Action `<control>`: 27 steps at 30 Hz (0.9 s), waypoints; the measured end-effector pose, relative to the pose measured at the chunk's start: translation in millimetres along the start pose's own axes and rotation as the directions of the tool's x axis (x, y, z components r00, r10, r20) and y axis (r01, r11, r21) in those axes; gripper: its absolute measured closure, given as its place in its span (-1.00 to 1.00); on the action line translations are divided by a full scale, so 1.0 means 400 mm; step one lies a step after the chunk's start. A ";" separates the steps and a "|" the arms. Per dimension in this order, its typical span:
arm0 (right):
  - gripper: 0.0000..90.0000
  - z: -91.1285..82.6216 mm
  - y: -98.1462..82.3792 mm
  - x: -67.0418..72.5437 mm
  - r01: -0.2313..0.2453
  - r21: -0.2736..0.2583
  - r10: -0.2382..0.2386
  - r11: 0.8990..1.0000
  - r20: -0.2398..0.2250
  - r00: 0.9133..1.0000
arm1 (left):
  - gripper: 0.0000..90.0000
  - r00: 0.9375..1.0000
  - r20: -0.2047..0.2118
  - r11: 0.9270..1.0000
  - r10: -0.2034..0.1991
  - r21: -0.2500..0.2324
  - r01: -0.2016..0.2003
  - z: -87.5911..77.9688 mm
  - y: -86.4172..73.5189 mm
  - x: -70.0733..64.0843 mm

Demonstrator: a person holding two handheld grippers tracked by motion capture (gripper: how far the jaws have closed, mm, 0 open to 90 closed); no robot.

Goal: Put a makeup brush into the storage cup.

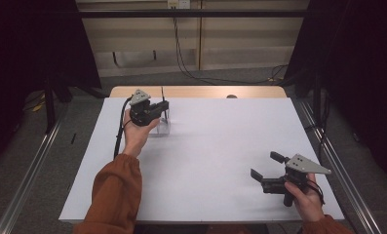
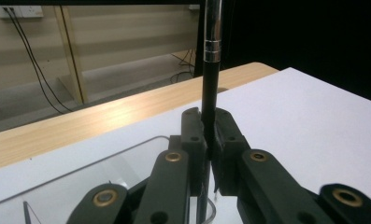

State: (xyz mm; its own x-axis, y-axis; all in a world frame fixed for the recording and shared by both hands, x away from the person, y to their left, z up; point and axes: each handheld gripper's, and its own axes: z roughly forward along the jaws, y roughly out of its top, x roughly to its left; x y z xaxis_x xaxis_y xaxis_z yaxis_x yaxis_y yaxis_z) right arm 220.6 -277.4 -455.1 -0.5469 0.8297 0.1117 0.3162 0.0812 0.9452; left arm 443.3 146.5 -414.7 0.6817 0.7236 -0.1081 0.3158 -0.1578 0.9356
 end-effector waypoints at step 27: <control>-1.00 0.001 0.001 0.002 0.002 -0.006 -0.002 1.000 -0.005 1.000 | 0.73 1.000 0.000 0.998 0.005 0.056 -0.005 0.007 -0.018 0.006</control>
State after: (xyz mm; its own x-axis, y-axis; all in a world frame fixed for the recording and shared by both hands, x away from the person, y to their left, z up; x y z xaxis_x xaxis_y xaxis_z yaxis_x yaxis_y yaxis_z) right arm 220.6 -276.7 -454.7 -0.5516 0.8265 0.1119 0.3111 0.0794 0.9471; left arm 444.4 147.4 -422.8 0.6833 0.7228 -0.1034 0.3491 -0.1991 0.9157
